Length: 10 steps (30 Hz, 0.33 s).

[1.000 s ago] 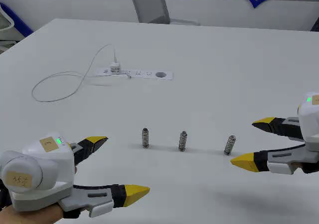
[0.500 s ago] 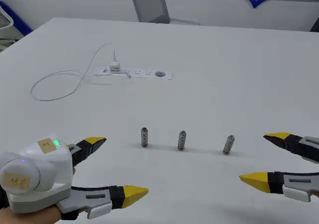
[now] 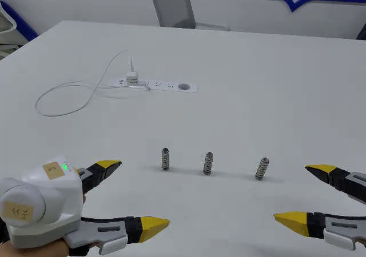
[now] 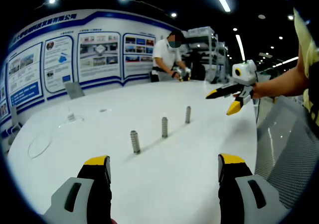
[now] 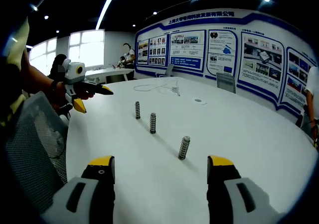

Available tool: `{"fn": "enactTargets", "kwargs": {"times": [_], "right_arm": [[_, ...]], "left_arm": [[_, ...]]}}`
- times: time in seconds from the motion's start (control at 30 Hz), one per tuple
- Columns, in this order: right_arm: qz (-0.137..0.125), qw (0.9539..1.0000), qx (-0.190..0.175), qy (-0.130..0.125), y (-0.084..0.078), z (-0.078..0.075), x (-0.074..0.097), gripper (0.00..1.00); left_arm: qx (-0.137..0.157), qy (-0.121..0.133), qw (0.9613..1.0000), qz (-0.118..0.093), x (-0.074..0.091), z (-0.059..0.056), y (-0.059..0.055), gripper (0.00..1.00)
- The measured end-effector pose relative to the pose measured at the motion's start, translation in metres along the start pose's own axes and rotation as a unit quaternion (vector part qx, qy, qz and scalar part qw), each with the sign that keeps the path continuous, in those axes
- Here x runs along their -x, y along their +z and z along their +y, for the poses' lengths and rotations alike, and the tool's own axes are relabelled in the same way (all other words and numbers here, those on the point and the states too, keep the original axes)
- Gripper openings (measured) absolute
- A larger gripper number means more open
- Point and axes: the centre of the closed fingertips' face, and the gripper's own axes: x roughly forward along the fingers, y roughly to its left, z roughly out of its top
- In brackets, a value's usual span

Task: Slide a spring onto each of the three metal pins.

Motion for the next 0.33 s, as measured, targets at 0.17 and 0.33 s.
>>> {"fn": "enactTargets", "kwargs": {"times": [0.17, 0.33], "right_arm": [[-0.004, 1.0000, -0.002, -0.006, 0.0016, -0.0025, 0.0014, 0.77], [-0.003, 0.9999, -0.006, -0.008, 0.0014, -0.0017, 0.0027, 0.77]], "left_arm": [[0.000, 0.001, 1.0000, 0.000, 0.0009, -0.0004, -0.0001, 0.91], [0.000, 0.002, 1.0000, 0.000, 0.0012, -0.0006, 0.0002, 0.91]]}}
